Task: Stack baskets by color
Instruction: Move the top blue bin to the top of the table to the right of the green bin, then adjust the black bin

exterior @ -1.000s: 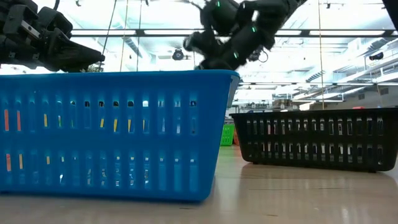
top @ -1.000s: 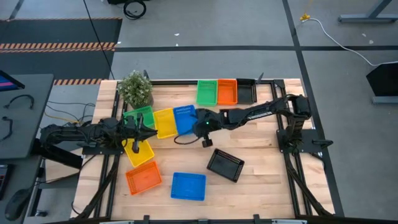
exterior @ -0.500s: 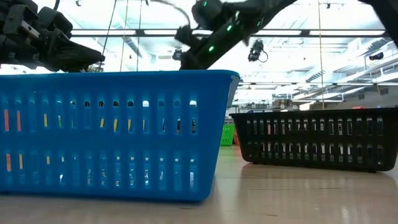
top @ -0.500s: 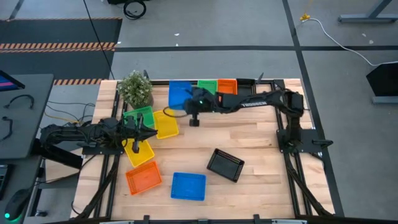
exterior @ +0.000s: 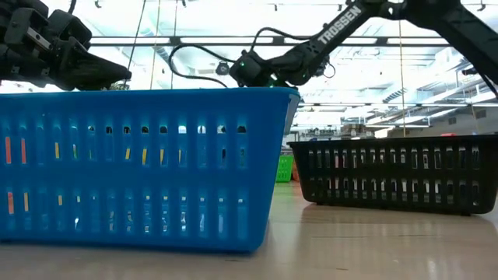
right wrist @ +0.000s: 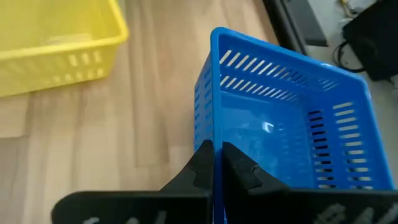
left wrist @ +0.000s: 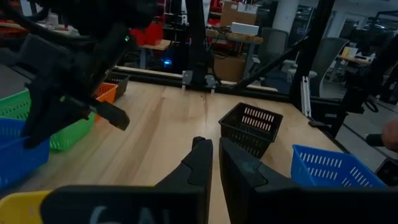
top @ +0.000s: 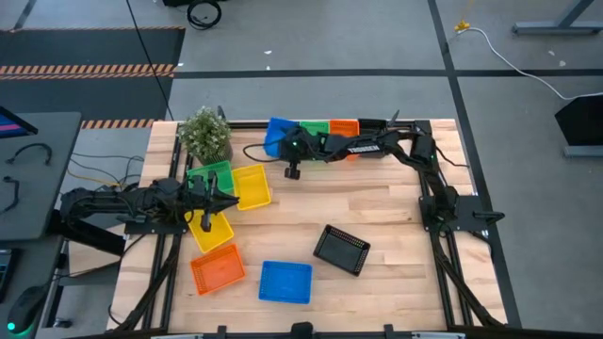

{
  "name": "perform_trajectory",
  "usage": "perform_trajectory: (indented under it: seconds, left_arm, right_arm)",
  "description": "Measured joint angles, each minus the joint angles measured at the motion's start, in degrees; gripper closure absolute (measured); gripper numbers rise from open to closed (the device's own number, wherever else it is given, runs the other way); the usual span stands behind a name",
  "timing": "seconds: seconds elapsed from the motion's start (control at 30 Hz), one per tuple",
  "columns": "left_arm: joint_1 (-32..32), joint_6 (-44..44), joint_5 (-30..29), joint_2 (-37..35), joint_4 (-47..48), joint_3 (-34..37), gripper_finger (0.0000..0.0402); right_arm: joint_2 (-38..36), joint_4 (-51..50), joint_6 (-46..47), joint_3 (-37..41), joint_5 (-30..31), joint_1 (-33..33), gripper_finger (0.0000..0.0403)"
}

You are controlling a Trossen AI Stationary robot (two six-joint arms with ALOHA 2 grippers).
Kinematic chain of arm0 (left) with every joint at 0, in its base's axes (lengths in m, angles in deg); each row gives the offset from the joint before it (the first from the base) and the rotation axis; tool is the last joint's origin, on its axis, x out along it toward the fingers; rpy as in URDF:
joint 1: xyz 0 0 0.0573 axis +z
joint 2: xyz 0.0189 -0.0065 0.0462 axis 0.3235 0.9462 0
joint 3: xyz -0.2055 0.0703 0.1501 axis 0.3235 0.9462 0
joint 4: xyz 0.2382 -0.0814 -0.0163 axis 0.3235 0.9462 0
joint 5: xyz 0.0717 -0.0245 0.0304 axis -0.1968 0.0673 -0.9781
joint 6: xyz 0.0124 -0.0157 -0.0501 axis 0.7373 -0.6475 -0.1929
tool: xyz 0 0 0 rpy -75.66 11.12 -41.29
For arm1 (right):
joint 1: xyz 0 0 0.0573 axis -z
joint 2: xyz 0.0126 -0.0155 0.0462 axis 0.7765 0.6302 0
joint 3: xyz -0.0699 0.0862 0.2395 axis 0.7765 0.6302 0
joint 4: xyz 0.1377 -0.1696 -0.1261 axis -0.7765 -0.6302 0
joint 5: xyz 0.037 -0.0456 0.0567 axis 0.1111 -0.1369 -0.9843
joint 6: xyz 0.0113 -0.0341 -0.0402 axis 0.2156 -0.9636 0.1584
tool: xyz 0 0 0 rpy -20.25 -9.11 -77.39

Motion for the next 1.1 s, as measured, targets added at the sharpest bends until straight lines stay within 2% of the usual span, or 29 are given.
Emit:
perform_trajectory:
  seconds: [0.4,0.63,0.9,1.1]
  left_arm:
    - [0.0,0.0,0.0,0.0,0.0,0.0,0.0371]
    - [0.0,0.0,0.0,0.0,0.0,0.0,0.0364]
    - [0.0,0.0,0.0,0.0,0.0,0.0,0.0369]
    - [0.0,0.0,0.0,0.0,0.0,0.0,0.0369]
  right_arm:
    - [-0.8,-8.8,-1.3,0.0,0.4,0.2,0.0383]
    - [-0.8,-9.8,-2.6,0.0,0.4,0.3,0.0373]
    - [-1.4,-10.3,-4.0,0.0,0.8,0.3,0.0309]
    - [-6.8,-12.7,-3.5,0.0,0.0,-0.7,0.0275]
